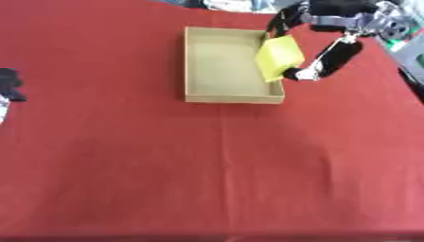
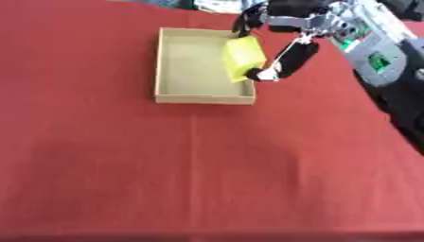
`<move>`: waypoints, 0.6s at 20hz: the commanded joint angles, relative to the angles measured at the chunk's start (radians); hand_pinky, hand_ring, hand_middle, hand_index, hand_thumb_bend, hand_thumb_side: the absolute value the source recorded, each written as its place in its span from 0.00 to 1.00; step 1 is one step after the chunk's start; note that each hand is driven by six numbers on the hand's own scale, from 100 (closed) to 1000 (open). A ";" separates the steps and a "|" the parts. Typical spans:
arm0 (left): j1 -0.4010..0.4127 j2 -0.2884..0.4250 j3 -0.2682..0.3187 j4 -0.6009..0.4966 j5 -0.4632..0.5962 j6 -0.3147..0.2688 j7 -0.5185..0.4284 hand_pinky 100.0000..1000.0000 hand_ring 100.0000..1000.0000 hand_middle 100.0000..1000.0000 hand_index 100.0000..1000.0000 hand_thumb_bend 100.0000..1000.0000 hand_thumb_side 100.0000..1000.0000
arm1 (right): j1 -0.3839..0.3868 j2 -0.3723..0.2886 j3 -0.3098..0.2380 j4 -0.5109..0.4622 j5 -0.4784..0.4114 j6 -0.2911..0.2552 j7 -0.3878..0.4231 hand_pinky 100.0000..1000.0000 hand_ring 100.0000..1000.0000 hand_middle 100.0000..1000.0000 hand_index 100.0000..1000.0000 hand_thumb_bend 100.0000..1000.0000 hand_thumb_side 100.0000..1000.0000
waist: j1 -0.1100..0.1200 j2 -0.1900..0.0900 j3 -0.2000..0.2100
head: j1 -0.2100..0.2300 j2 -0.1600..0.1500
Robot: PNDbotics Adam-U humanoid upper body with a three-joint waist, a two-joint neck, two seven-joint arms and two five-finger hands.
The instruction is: Pick up objects on the table and place them in the box.
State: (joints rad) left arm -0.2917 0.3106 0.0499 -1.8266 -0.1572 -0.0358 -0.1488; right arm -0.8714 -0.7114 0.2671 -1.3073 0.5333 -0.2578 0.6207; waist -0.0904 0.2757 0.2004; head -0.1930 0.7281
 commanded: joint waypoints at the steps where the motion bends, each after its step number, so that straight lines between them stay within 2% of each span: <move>1: -0.021 0.014 -0.004 -0.020 0.009 -0.003 -0.007 0.62 0.50 0.53 0.68 0.11 0.60 | -0.052 0.036 -0.054 0.121 0.066 0.006 -0.026 0.80 0.87 0.84 0.58 0.20 0.21 | 0.004 -0.012 0.013 | -0.026 -0.018; 7: -0.043 -0.002 -0.015 -0.024 0.018 -0.005 -0.018 0.62 0.50 0.53 0.68 0.11 0.60 | -0.112 0.116 -0.108 0.286 0.166 0.002 -0.097 0.78 0.87 0.83 0.58 0.21 0.21 | 0.012 0.002 0.057 | -0.071 -0.027; 12: -0.051 -0.008 -0.021 -0.026 0.023 -0.007 -0.025 0.62 0.50 0.53 0.68 0.11 0.60 | -0.141 0.178 -0.136 0.388 0.233 0.002 -0.158 0.78 0.87 0.83 0.63 0.22 0.21 | 0.021 0.006 0.070 | -0.095 -0.033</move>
State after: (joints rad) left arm -0.3271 0.2982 0.0285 -1.8332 -0.1397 -0.0408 -0.1693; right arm -0.9874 -0.5280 0.1475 -0.9332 0.7455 -0.2554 0.4792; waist -0.0769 0.2982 0.2706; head -0.2795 0.7093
